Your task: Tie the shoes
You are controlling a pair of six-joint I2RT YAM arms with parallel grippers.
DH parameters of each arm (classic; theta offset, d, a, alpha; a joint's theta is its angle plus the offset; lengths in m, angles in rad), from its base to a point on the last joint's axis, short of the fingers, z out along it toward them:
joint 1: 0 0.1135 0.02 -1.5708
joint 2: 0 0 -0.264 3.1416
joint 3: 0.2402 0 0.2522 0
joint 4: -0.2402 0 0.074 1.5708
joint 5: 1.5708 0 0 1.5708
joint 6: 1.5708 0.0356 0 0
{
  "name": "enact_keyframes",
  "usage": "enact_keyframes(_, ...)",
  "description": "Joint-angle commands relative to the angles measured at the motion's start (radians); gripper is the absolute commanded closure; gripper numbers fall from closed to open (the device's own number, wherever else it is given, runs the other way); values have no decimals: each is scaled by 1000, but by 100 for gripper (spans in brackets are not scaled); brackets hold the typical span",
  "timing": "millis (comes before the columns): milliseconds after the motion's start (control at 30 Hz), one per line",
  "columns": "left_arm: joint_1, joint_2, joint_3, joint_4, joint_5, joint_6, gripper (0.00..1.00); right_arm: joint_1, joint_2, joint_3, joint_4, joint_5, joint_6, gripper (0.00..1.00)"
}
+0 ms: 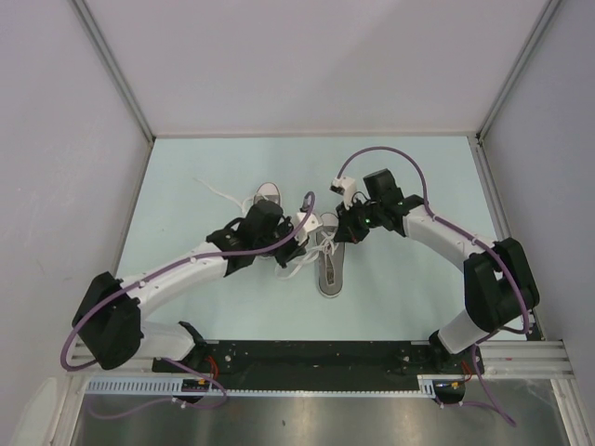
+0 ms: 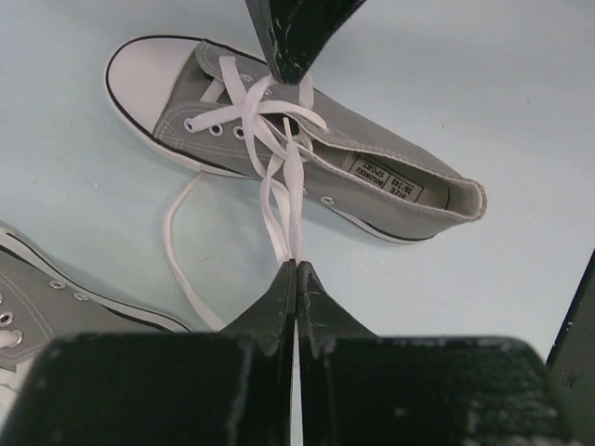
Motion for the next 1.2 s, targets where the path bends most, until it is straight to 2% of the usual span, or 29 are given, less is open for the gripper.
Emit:
enact_keyframes(0,2,29,60,61,-14,-44,100,-12,-16,29,8,-35,26,100)
enact_keyframes(467,-8,185,127,141,20,-108,100,-37,-2,26,17,-84,66,100)
enact_keyframes(733,-23,254,173,188,102,-121,100,-37,8,24,14,-110,84,100)
enact_keyframes(800,-25,268,172,198,109,-115,100,-44,4,23,6,-126,84,94)
enact_keyframes(1033,-25,297,164,216,141,-104,100,-145,-25,24,-31,-204,79,59)
enact_keyframes(1167,-25,309,164,224,143,-101,100,-173,-10,24,-76,-161,27,55)
